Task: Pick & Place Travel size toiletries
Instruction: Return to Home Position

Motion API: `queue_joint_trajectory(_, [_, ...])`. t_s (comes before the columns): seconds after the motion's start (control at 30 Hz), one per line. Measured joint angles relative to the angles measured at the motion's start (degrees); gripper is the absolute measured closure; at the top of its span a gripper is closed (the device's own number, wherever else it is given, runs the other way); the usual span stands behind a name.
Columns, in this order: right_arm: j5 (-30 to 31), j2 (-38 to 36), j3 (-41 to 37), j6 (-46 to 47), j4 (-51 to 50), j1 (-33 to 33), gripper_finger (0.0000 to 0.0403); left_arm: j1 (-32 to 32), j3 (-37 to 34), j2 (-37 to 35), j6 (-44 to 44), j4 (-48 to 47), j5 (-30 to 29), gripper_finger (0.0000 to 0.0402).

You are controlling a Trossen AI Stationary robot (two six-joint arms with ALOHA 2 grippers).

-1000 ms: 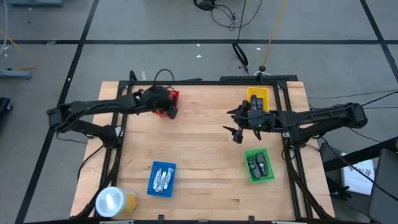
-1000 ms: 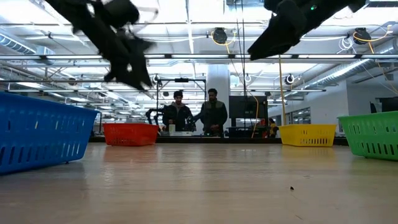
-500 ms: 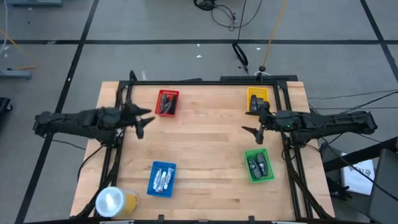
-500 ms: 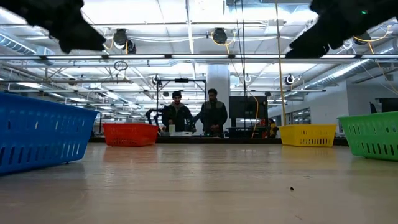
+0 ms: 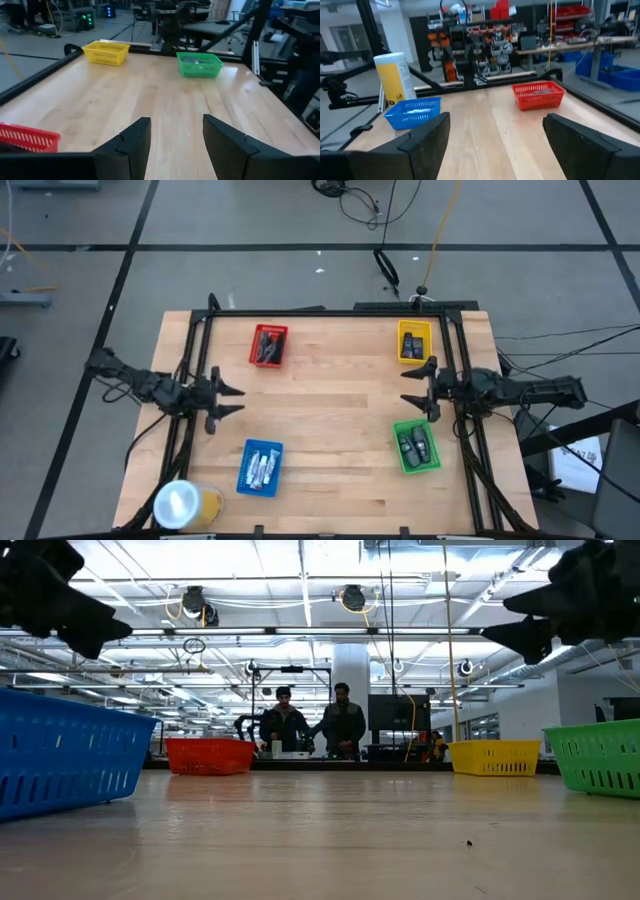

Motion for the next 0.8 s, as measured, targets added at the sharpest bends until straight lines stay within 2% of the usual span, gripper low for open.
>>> queue_joint_trajectory(0.2, [-0.37,-2.79,-7.11,-1.8,9.84,0.07,0.0092,-5.59,-2.06,-3.72,1.18,0.27,-0.6,0.0222])
queue_joint_trajectory(0.33, [-1.11,-2.74,-7.23,-2.45,7.53,1.12,0.0092,-10.51,-4.4,-6.15,0.7,0.44,-0.94,0.0222])
queue_joint_trajectory(0.57, [-1.88,-2.82,-7.34,-3.68,7.92,2.1,0.0092,-19.11,-5.6,-7.02,-0.15,1.96,-7.46,0.0222])
queue_joint_trajectory(0.8, [-1.78,-2.83,-7.4,-3.67,8.03,2.1,0.0092,-22.07,-5.6,-6.34,-0.97,1.98,-8.34,0.0222])
